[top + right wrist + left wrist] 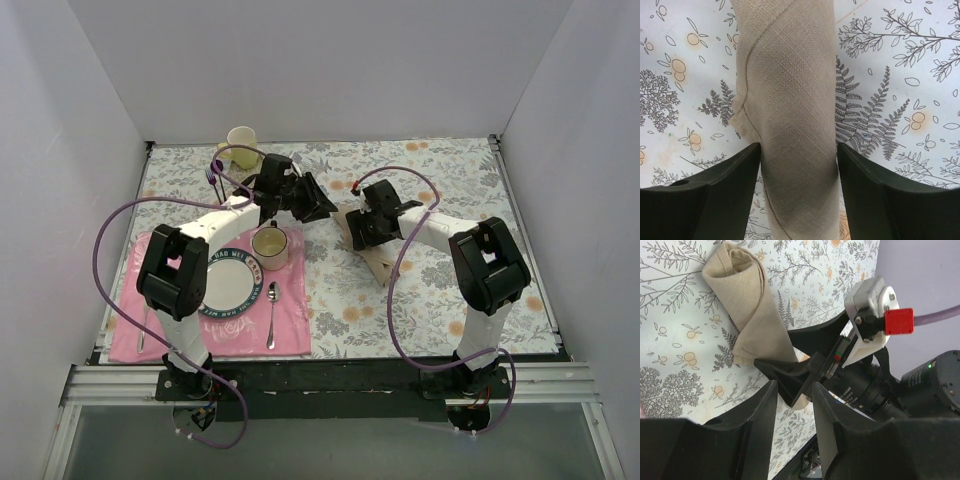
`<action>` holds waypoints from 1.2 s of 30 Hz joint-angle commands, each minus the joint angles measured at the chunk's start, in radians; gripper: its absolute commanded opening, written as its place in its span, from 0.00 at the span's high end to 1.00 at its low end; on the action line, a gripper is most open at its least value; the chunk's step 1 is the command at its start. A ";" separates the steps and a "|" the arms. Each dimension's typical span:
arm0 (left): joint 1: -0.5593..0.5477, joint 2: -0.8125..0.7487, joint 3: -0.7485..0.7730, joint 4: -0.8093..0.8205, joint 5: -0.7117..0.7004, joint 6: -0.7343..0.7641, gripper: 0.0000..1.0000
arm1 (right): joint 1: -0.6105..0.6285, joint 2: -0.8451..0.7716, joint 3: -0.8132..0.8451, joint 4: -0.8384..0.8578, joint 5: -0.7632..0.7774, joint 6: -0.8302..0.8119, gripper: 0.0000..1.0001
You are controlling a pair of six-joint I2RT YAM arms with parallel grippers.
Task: Fold the napkin, place the utensils inside, and roll it up
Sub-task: Neatly place the rolled napkin to the corner
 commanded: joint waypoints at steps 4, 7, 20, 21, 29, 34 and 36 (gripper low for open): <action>0.007 -0.143 -0.049 0.016 0.041 -0.005 0.66 | -0.011 0.011 0.003 0.062 0.000 0.056 0.38; 0.007 -0.177 -0.072 0.021 0.046 -0.011 0.66 | -0.011 0.020 -0.005 0.070 -0.006 0.063 0.48; 0.007 -0.208 -0.086 0.036 0.054 -0.026 0.66 | -0.042 0.025 -0.057 0.122 0.026 0.184 0.71; 0.007 -0.208 -0.085 0.034 0.054 -0.026 0.66 | -0.051 0.023 -0.058 0.128 0.015 0.218 0.73; 0.007 -0.197 -0.085 0.044 0.067 -0.034 0.66 | -0.164 0.075 0.011 0.159 -0.042 0.339 0.78; 0.007 -0.185 -0.085 0.057 0.086 -0.045 0.66 | -0.240 0.128 0.046 0.211 -0.063 0.450 0.78; 0.007 -0.183 -0.092 0.061 0.090 -0.046 0.66 | -0.269 0.140 0.070 0.220 -0.061 0.506 0.78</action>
